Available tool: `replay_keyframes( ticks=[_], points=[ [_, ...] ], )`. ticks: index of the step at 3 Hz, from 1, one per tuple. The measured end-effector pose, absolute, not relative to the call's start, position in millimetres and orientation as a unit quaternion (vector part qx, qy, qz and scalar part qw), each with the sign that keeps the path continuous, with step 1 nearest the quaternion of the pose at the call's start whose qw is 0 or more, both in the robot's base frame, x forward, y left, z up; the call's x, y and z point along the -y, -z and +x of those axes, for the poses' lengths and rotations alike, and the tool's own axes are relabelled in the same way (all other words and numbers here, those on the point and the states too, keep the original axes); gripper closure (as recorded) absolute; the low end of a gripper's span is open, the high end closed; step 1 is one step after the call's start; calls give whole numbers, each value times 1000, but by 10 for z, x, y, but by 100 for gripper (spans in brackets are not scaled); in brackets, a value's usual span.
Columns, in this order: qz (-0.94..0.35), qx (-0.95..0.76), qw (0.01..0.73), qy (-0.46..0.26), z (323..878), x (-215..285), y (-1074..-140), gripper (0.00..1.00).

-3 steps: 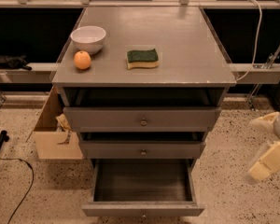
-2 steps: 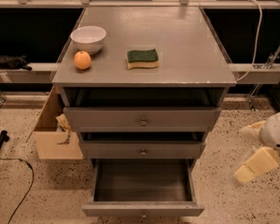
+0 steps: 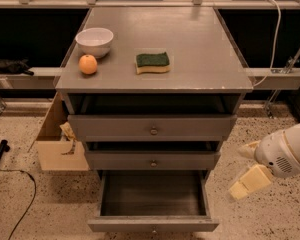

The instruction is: Close bottom drawer

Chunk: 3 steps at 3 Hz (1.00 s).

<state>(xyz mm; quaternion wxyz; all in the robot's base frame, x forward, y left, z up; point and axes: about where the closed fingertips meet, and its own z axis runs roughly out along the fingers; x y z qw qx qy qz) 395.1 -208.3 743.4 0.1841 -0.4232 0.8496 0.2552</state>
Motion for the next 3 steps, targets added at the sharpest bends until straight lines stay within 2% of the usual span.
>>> replay_keyframes(
  ticks=[3],
  points=[
    [-283,-872,309,-252,3792,2080,-7057,0]
  ],
)
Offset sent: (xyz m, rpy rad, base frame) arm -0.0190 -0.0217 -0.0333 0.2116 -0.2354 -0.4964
